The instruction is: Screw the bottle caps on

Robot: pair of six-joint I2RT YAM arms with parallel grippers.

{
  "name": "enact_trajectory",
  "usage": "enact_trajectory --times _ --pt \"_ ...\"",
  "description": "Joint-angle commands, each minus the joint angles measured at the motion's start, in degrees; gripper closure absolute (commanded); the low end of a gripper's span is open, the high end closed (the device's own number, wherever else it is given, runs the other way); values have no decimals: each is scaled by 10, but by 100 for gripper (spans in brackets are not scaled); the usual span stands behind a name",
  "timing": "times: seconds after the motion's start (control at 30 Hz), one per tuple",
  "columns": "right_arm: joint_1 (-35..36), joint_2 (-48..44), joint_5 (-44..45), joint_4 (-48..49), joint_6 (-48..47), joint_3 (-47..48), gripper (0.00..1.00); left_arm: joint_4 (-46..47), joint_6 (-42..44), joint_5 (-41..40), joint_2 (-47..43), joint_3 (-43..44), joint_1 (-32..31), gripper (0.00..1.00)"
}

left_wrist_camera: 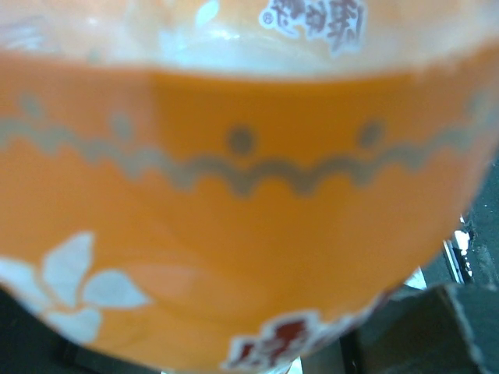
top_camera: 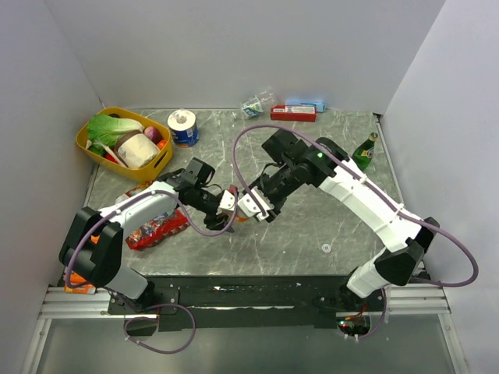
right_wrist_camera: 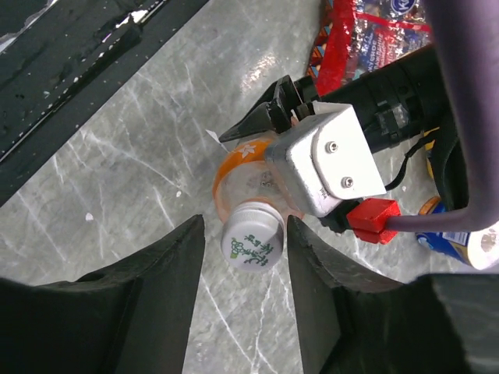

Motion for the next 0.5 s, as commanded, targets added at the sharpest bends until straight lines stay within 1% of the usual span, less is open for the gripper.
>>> enact_trajectory --times 0.0,0.03,0.07,0.13,0.17,0.2,0.23,0.27,0.3,0.33,0.37,0.4,0.43,0.47 --pt "3 10 -5 -27 -12 40 52 4 19 32 -1 23 -2 99" --pt "3 11 -4 -27 -4 40 55 7 18 32 -1 22 -2 99" --pt "4 13 -4 -26 1 42 61 8 15 32 -3 21 -1 99" --pt "3 20 -1 -25 26 48 69 28 4 32 -5 16 -2 99" --pt "3 24 1 -26 38 53 78 39 -12 29 -10 13 -2 99" --pt "0 34 3 -26 52 62 84 52 -25 29 -12 6 -2 99" --pt "-2 40 3 -29 80 69 92 86 -38 27 -15 3 -1 99" --pt "-6 46 -3 -29 100 76 100 111 -79 18 -22 -2 -1 99" --pt "-10 56 -5 -5 131 85 100 143 -113 10 -26 -18 -1 99" --pt "-19 61 -6 4 199 93 100 237 -151 0 -34 -31 -1 99" --pt "-25 70 -7 8 230 104 100 287 -231 -19 -53 -45 -2 99" --pt "-31 91 -4 16 263 127 100 353 -275 -61 -64 -81 -4 99" --pt "-42 102 0 21 333 140 100 411 -316 -98 -76 -102 -7 99" --pt "-48 112 3 27 369 149 100 523 -401 -137 -98 -120 -12 99"
